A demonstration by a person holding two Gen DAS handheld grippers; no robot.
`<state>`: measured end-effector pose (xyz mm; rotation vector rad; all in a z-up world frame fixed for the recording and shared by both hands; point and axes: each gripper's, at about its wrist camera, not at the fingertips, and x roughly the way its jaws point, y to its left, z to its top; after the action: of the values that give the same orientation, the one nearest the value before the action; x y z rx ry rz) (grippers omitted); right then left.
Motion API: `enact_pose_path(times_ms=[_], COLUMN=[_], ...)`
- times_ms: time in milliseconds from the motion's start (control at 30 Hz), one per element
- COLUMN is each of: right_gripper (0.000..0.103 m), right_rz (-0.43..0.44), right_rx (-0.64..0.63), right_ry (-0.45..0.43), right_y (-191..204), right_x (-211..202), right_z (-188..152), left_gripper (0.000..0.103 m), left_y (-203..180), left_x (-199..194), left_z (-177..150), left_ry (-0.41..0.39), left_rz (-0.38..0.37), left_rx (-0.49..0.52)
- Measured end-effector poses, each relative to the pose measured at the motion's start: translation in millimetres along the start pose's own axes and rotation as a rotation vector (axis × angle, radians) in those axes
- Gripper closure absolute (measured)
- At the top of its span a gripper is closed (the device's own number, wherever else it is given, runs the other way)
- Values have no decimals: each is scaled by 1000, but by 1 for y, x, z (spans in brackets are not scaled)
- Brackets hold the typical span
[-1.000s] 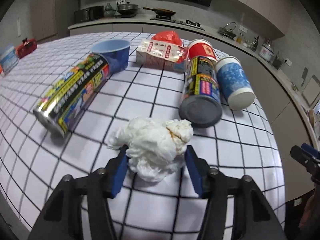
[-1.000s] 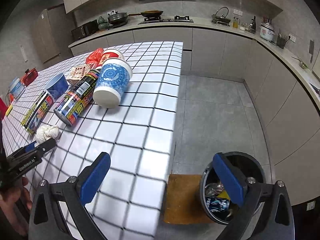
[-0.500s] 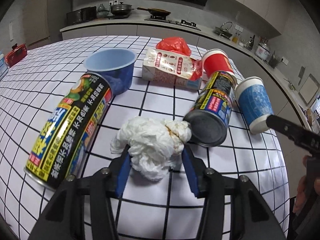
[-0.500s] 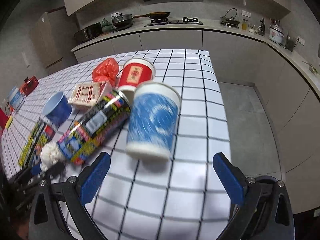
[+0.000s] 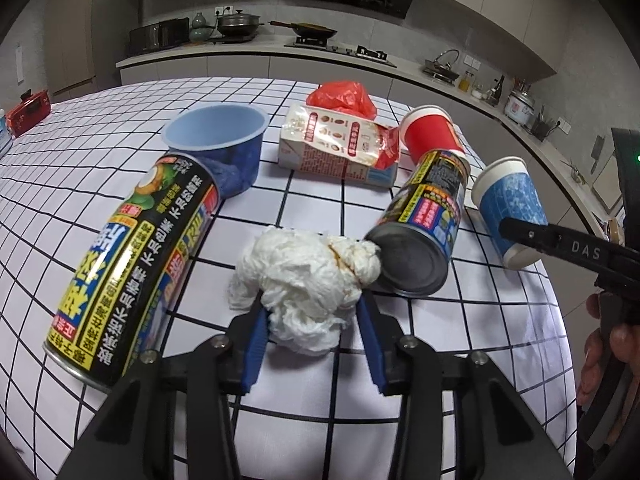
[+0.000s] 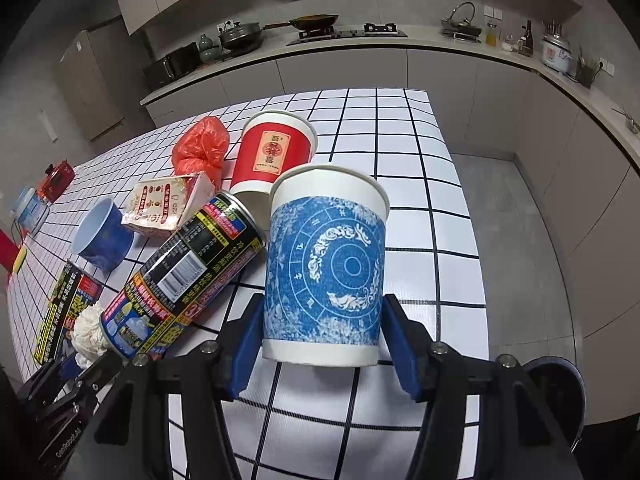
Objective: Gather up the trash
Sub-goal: 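Grasp the white tissue with the left tool while the right tool grasps the blue paper cup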
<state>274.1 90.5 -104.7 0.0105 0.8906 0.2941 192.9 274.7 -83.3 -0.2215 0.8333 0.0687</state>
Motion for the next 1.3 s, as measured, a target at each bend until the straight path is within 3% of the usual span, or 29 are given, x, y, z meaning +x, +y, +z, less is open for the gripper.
enact_pose_path(times_ms=[633, 900, 1300], right_gripper=[44, 44, 44], right_rz=[27, 17, 16], right_rx=[-54, -76, -75], right_ry=[-9, -34, -13], right_y=[-11, -16, -28], right_x=[-32, -41, -47], right_z=[-29, -21, -49], left_gripper=[60, 60, 60], left_y=[-22, -34, -49], left_x=[-23, -29, -31], left_z=[-22, -25, -32], left_ry=[-11, -21, -25], left_rz=[22, 21, 28], left_rx=[-4, 7, 14])
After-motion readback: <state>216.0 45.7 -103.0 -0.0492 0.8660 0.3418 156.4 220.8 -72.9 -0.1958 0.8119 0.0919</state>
